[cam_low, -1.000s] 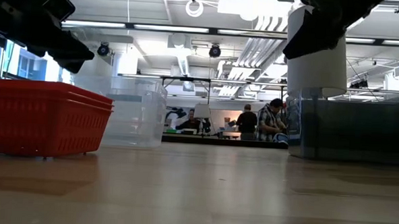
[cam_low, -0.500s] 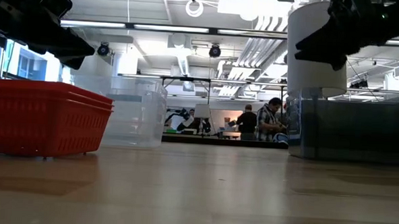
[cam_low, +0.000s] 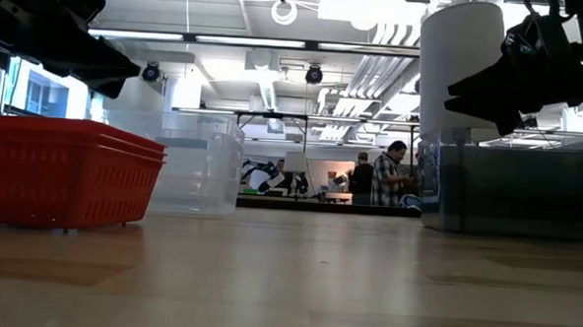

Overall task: Stack baskets by color
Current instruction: Return to Home Position

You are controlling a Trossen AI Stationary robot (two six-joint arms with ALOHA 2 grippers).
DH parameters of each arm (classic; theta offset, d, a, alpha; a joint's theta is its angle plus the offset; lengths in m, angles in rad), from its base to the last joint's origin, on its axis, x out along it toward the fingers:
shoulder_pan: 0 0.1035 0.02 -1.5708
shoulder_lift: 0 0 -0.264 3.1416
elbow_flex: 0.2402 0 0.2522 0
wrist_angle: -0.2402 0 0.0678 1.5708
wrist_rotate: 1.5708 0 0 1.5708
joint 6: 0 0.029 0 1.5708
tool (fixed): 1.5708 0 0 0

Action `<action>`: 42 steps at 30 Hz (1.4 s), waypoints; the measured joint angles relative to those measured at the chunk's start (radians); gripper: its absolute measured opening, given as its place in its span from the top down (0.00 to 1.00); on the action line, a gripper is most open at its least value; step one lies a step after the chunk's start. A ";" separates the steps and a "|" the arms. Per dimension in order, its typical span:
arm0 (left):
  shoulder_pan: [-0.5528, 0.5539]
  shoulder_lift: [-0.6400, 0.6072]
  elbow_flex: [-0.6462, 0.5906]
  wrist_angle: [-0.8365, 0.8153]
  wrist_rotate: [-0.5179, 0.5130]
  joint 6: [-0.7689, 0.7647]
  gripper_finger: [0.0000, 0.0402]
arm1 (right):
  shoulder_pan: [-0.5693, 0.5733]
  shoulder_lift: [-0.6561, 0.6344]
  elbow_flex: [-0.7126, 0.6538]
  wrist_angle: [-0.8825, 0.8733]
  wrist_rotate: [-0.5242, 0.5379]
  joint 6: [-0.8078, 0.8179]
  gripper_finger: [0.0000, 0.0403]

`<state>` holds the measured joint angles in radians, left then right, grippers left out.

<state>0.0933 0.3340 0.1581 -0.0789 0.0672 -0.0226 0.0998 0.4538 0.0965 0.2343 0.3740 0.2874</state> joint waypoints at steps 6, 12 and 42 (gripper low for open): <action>0.000 0.000 0.000 0.035 -0.004 0.018 0.79 | 0.000 -0.057 -0.076 0.035 -0.001 -0.005 0.61; 0.000 -0.014 0.000 0.037 -0.050 0.034 0.79 | 0.009 -0.076 -0.086 0.030 -0.008 -0.026 0.61; 0.000 -0.324 0.015 -0.122 -0.106 0.084 0.79 | 0.013 -0.076 -0.087 0.042 0.004 -0.157 0.61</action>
<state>0.0933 0.0103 0.1730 -0.2007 -0.0386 0.0613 0.1131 0.3779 0.0097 0.2761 0.3779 0.1303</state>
